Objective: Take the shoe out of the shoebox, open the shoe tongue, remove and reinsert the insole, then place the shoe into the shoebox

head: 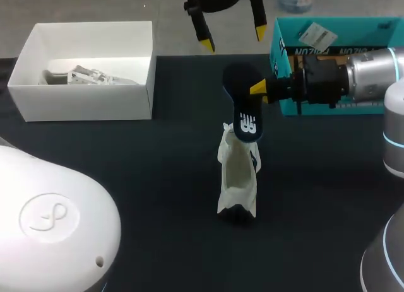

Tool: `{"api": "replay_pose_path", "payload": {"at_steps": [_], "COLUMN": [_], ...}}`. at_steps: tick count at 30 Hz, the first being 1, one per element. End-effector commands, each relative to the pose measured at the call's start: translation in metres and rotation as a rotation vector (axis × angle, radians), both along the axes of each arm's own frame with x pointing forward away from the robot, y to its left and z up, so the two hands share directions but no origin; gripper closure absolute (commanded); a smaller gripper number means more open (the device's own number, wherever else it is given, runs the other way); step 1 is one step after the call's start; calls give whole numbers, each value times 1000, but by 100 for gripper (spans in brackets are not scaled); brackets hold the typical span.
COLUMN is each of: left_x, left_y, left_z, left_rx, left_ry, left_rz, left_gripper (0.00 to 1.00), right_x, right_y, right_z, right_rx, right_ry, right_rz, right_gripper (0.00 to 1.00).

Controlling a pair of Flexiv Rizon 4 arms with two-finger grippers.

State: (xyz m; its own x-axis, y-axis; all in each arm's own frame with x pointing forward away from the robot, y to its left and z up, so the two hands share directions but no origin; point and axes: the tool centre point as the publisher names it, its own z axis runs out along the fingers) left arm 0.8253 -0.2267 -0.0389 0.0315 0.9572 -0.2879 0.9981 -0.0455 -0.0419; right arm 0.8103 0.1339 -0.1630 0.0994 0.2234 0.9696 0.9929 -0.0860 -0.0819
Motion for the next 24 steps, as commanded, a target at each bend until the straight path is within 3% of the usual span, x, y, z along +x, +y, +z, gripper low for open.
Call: {"api": "replay_pose_path", "payload": {"at_steps": [1,17,20,24], "left_x": [0,-2,-2,1], "left_y": [-1,-1,-1,-2], "left_z": [1,0,-3,-13], "left_rx": [29,-6,-82,-309], "left_ry": [-4,-8,7,12], "left_rz": [8,12,35,75], "left_gripper": [0,0,0,0], "right_x": [-3,-4,-5,-10], "right_y": [1,4,4,-2], "right_z": [0,0,0,4], "right_rx": [-3,-1,-1,21], "right_ry": [0,0,1,-12], "right_rz": [-6,-4,-5,-26], "right_gripper": [100,100,100,100]}}
